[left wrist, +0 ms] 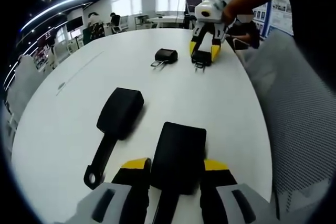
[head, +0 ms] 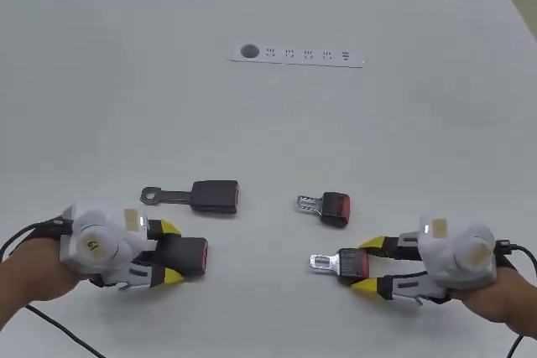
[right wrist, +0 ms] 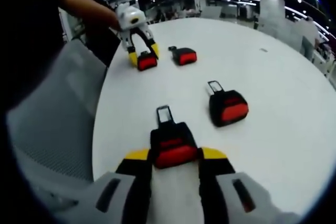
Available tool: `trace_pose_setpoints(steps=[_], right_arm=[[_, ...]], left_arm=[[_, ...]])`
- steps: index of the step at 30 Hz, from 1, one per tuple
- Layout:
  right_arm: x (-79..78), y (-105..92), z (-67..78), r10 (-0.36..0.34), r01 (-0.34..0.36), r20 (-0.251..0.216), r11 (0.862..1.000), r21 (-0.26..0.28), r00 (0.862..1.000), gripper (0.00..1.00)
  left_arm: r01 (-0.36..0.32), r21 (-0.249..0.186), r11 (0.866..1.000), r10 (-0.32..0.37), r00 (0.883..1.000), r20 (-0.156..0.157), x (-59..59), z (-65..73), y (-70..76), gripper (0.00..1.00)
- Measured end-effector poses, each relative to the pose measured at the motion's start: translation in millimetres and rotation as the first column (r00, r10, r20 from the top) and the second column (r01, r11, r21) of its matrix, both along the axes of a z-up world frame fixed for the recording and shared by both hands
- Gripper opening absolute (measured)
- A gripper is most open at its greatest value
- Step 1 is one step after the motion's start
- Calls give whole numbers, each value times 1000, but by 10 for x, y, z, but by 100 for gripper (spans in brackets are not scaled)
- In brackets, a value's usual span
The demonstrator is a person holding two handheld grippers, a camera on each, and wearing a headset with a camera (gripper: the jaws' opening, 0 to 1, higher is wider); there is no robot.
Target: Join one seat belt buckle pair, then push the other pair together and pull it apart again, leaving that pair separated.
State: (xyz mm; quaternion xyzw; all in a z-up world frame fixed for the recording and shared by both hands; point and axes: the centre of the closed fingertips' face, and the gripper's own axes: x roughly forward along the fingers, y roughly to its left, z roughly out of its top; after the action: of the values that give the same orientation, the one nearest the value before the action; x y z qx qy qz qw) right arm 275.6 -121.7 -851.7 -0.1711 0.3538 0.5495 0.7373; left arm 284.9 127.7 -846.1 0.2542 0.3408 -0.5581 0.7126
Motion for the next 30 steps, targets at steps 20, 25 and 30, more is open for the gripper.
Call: trace_pose_setpoints(steps=[20,25,30], right_arm=[[40,477,-14,17,-18,14,998,66,1000,35],[53,638,-27,37,-39,28,997,69,999,35],[71,902,-16,30,-34,38,993,110,999,35]], left_arm=[[36,31,999,-36,999,-13,17,-22,-5,38],[36,38,999,-35,999,-16,27,-45,12,38],[34,43,998,-34,999,-20,48,-84,45,38]])
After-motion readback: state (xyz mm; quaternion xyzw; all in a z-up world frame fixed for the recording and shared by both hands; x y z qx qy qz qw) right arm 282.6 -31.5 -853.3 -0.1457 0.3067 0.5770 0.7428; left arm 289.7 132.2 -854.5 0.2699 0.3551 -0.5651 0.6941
